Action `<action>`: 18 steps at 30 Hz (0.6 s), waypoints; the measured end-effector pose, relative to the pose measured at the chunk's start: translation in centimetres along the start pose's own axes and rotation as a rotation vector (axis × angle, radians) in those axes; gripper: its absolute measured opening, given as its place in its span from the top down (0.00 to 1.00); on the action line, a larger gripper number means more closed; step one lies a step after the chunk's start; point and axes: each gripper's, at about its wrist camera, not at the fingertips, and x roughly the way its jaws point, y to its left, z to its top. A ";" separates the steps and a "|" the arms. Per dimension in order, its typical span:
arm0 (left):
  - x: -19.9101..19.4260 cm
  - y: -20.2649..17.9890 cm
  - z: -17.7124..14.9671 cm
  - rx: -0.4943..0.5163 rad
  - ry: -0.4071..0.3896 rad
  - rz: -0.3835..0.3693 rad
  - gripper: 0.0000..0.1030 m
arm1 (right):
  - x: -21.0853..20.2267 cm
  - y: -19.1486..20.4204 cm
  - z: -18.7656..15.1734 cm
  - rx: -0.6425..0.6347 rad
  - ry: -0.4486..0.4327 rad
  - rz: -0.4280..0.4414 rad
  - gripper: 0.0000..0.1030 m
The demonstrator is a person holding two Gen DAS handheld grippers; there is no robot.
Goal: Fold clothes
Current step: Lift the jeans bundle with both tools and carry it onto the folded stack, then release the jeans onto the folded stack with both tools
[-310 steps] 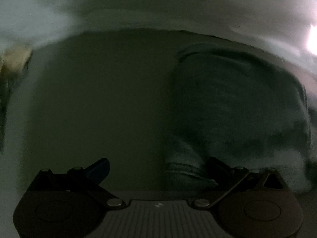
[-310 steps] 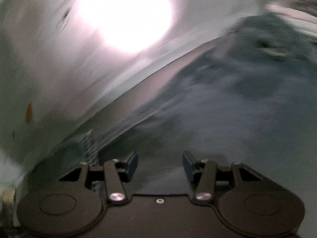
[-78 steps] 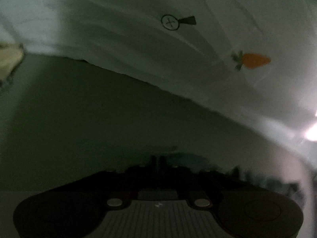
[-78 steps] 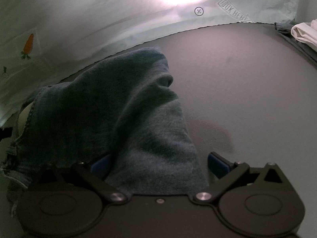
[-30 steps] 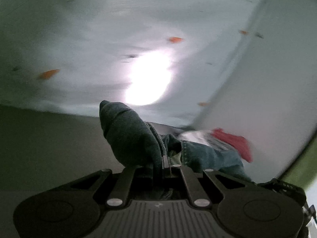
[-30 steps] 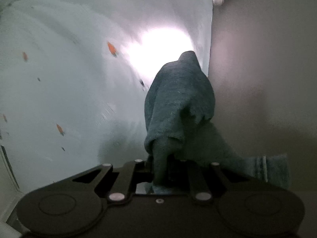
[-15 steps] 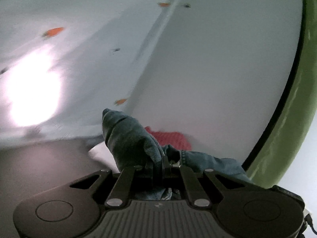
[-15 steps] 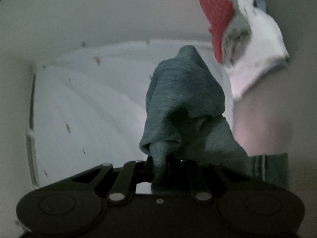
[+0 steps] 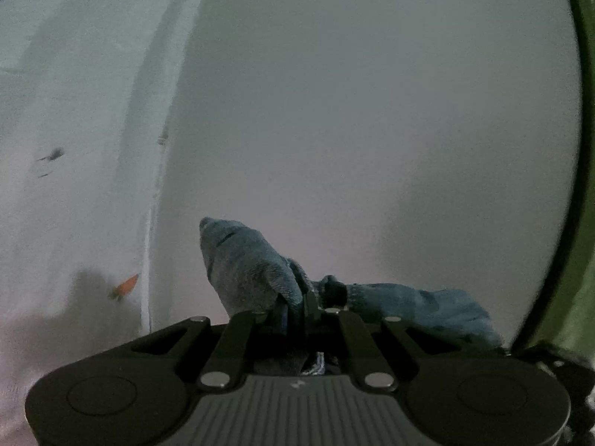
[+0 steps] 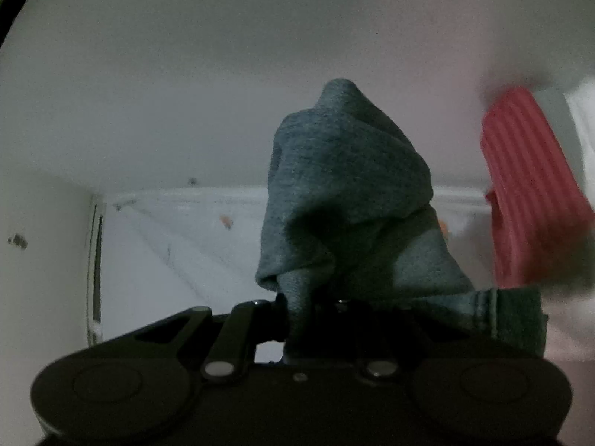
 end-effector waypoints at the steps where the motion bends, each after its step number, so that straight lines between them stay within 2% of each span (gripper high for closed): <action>1: 2.5 0.5 0.1 0.028 0.028 0.013 0.92 | 0.4 -0.3 0.6 -0.018 -0.024 -0.026 0.87; 2: 5.3 1.3 -0.2 0.061 0.072 0.042 0.92 | 0.8 -0.8 1.3 -0.061 -0.051 -0.078 0.86; 4: 11.6 3.1 -1.9 0.128 0.192 0.115 0.92 | 2.0 -2.2 2.8 -0.191 -0.112 -0.227 0.75; 5: 14.7 4.4 -3.3 0.146 0.258 0.148 0.92 | 2.8 -3.3 3.4 -0.275 -0.143 -0.361 0.71; 6: 17.6 5.7 -4.8 0.166 0.323 0.189 0.91 | 3.6 -4.8 4.0 -0.330 -0.163 -0.500 0.72; 7: 20.4 7.1 -6.5 0.183 0.383 0.238 0.92 | 4.4 -6.4 4.6 -0.360 -0.174 -0.622 0.72; 8: 22.5 8.4 -7.8 0.192 0.424 0.281 0.92 | 4.8 -8.2 5.1 -0.350 -0.176 -0.701 0.73; 9: 23.9 9.6 -9.2 0.184 0.451 0.310 0.91 | 4.8 -9.6 5.3 -0.314 -0.175 -0.716 0.72; 11: 24.8 12.0 -11.5 0.107 0.472 0.302 0.89 | 4.5 -12.0 5.0 -0.246 -0.178 -0.697 0.68; 12: 24.9 12.8 -12.4 0.074 0.474 0.289 0.88 | 4.5 -12.6 4.7 -0.249 -0.177 -0.704 0.56; 14: 24.9 13.0 -13.8 0.091 0.458 0.280 0.87 | 4.6 -13.3 4.0 -0.283 -0.172 -0.733 0.38; 17: 24.9 13.7 -13.7 0.090 0.442 0.273 0.85 | 4.6 -14.5 4.5 -0.240 -0.169 -0.740 0.25; 18: 24.8 14.3 -13.5 0.080 0.441 0.271 0.85 | 4.9 -14.4 4.5 -0.262 -0.162 -0.755 0.22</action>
